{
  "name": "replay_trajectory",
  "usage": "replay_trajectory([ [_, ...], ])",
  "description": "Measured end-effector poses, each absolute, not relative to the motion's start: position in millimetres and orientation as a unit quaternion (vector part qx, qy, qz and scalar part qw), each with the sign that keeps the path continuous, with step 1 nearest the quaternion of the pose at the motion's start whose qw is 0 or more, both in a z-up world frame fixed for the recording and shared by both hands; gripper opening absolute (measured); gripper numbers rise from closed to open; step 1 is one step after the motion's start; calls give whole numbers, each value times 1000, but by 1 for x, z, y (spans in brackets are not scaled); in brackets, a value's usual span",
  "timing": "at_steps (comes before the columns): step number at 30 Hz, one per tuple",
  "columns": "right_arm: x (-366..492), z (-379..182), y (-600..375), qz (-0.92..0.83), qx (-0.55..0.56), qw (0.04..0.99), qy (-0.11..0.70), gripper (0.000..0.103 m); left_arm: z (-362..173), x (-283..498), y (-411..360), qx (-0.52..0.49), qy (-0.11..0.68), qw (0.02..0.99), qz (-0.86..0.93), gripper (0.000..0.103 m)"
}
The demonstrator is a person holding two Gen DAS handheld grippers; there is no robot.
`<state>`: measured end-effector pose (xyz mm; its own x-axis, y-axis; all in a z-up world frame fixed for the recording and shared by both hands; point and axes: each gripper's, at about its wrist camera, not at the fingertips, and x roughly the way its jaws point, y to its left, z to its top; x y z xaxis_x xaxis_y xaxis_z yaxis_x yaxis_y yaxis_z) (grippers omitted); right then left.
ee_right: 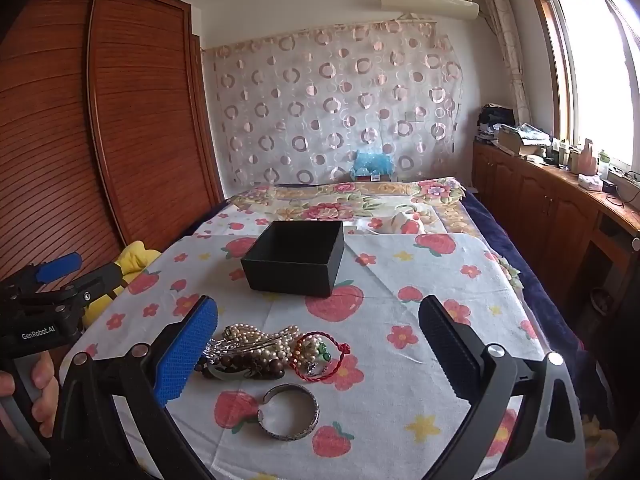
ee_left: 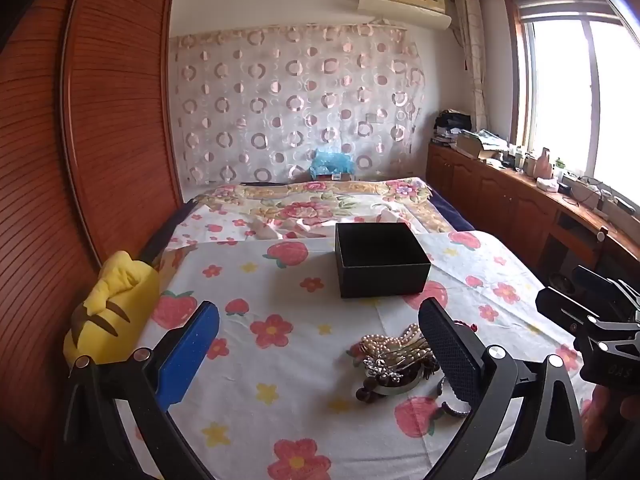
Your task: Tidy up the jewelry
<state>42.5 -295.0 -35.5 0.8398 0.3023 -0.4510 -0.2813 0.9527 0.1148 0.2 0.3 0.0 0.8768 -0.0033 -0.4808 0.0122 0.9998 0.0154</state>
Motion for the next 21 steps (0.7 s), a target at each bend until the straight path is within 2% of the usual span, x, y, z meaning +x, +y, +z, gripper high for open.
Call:
replay_trajectory([
  [21, 41, -34, -295, 152, 22, 959, 239, 101, 0, 0, 1, 7, 242, 970, -5, 96],
])
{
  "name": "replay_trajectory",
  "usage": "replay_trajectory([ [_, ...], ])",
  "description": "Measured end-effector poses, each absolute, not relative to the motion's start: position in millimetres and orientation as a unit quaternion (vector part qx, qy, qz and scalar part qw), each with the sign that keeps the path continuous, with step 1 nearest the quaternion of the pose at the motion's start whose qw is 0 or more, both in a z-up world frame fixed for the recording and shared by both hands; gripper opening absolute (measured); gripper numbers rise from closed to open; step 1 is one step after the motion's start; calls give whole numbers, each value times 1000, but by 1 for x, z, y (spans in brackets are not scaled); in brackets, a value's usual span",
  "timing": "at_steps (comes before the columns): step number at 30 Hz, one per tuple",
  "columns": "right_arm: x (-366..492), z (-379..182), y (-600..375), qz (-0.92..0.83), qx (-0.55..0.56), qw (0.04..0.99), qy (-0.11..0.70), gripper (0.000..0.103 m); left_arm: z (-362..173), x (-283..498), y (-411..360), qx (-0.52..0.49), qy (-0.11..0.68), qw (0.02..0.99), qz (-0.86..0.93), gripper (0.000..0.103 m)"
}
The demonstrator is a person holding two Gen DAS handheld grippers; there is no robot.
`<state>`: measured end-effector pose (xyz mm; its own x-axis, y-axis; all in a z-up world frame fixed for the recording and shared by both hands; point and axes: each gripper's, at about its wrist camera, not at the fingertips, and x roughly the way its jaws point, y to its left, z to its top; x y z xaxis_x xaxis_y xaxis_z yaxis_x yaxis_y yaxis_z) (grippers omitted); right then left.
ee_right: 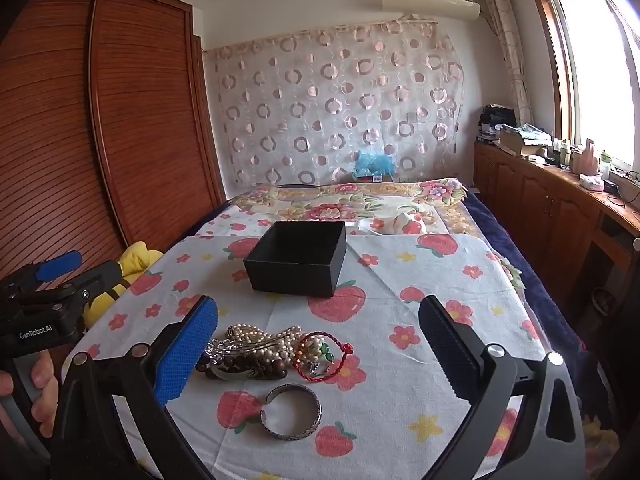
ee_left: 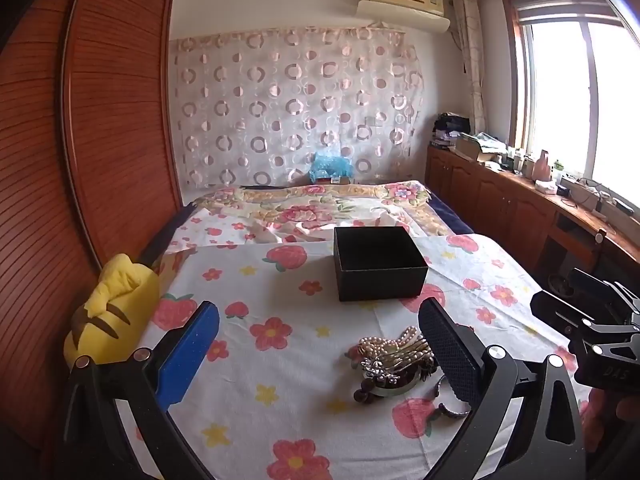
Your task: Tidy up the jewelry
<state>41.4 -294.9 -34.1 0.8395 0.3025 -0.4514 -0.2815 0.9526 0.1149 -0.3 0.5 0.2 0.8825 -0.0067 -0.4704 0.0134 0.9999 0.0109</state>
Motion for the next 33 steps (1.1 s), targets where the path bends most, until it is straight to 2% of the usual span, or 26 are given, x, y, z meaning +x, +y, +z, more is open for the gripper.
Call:
replay_trajectory([
  [33, 41, -34, -295, 153, 24, 959, 238, 101, 6, -1, -8, 8, 237, 972, -4, 96],
])
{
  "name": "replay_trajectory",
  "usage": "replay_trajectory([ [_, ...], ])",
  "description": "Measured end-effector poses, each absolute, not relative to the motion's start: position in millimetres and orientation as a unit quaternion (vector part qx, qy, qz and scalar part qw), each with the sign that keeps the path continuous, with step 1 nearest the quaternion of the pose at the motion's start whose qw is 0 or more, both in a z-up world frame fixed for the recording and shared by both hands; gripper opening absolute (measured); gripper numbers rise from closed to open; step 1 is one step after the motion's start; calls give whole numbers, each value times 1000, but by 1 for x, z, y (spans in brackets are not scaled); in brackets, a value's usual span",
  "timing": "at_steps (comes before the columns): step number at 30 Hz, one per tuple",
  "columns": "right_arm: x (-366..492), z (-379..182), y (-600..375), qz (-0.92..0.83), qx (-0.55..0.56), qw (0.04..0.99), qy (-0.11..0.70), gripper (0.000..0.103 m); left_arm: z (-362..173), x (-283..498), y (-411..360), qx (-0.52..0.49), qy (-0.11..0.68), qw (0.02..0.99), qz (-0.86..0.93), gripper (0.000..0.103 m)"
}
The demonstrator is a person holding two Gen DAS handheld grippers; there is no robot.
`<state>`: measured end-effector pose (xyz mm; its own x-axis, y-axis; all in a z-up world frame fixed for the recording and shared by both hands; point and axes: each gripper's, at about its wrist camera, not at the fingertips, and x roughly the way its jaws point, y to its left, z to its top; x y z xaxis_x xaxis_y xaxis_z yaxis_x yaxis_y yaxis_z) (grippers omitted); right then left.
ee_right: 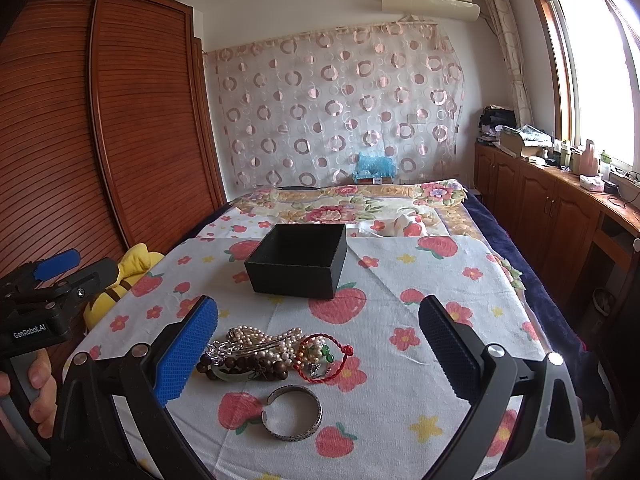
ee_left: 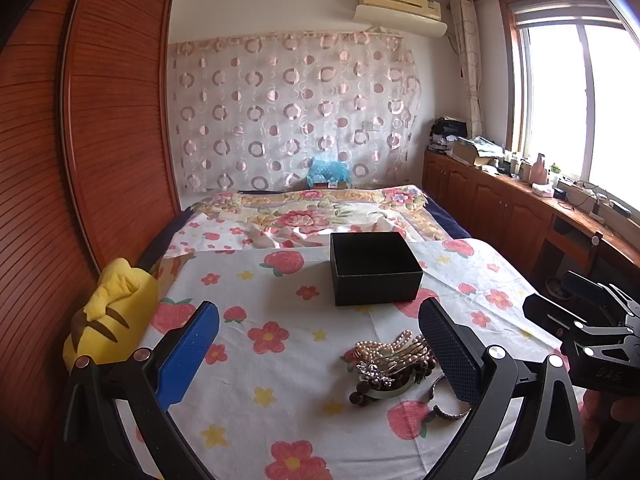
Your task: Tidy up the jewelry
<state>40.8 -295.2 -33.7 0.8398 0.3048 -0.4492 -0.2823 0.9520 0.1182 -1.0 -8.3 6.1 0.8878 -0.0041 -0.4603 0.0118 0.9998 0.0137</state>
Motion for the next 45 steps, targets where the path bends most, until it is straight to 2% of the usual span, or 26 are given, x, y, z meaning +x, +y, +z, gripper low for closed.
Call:
replay_trajectory([
  [40, 41, -34, -296, 156, 24, 958, 238, 101, 5, -3, -8, 8, 234, 972, -4, 96],
  [43, 41, -35, -296, 156, 23, 958, 239, 101, 30, -8, -30, 7, 237, 972, -5, 96],
  [45, 39, -34, -293, 164, 28, 955, 244, 101, 28, -7, -29, 7, 238, 971, -6, 96],
])
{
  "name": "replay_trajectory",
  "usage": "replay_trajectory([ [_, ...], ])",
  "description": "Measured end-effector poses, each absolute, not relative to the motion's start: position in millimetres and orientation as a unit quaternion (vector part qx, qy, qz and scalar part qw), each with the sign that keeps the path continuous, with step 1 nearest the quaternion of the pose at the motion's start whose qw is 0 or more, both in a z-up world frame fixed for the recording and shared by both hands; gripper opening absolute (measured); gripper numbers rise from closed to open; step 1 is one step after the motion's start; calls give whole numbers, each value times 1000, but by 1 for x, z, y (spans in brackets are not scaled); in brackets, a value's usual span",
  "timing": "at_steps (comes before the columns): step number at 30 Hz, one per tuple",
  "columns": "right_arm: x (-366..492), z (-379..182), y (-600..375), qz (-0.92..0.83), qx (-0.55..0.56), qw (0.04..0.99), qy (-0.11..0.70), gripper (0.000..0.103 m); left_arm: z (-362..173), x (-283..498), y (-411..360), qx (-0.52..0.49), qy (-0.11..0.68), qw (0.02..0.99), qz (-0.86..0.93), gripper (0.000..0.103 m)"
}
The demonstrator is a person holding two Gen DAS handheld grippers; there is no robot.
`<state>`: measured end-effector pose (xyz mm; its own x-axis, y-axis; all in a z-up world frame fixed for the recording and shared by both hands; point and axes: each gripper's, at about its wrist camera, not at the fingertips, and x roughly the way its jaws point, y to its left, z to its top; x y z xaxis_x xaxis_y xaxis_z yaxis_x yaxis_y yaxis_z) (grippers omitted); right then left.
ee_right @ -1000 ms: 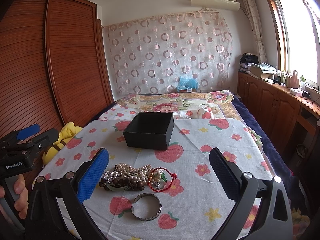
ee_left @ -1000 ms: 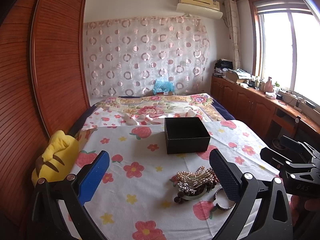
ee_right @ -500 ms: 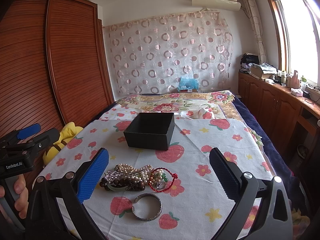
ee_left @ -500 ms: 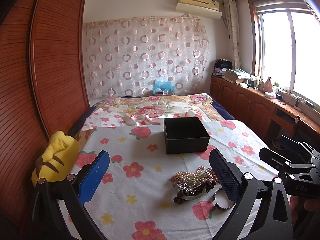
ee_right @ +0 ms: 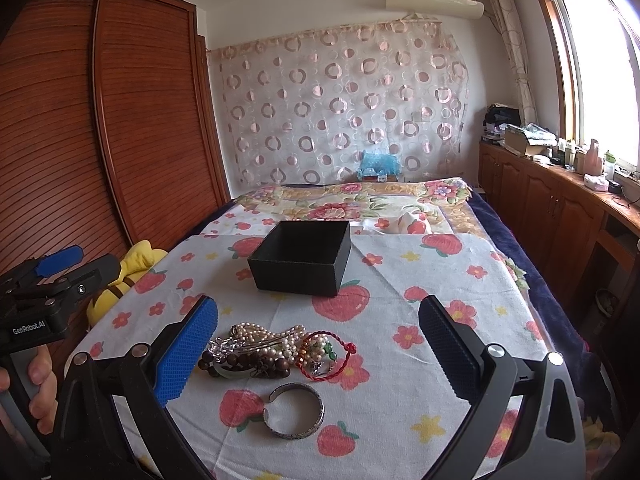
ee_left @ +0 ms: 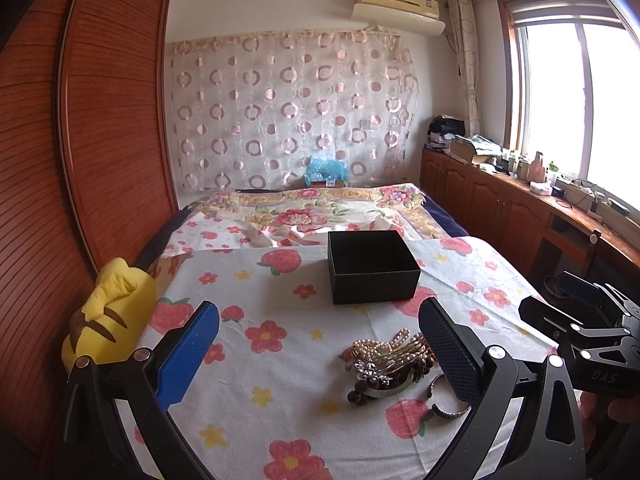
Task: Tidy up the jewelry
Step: 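Grasp the silver hairpins with the left tool while the right tool reaches for the silver bangle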
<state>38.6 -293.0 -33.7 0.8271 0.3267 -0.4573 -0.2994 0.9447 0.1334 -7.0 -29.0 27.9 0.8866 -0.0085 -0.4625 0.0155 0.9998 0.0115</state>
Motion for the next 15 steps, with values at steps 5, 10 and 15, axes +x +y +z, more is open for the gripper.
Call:
replay_trajectory([
  [5, 50, -51, -284, 195, 26, 946, 258, 100, 19, -2, -33, 15, 255, 967, -11, 96],
  [10, 58, -66, -292, 194, 21, 940, 280, 96, -2, 7, -29, 16, 278, 960, -19, 96],
  [15, 67, -85, -291, 215, 9, 925, 314, 82, -20, 18, -26, 30, 314, 948, -35, 96],
])
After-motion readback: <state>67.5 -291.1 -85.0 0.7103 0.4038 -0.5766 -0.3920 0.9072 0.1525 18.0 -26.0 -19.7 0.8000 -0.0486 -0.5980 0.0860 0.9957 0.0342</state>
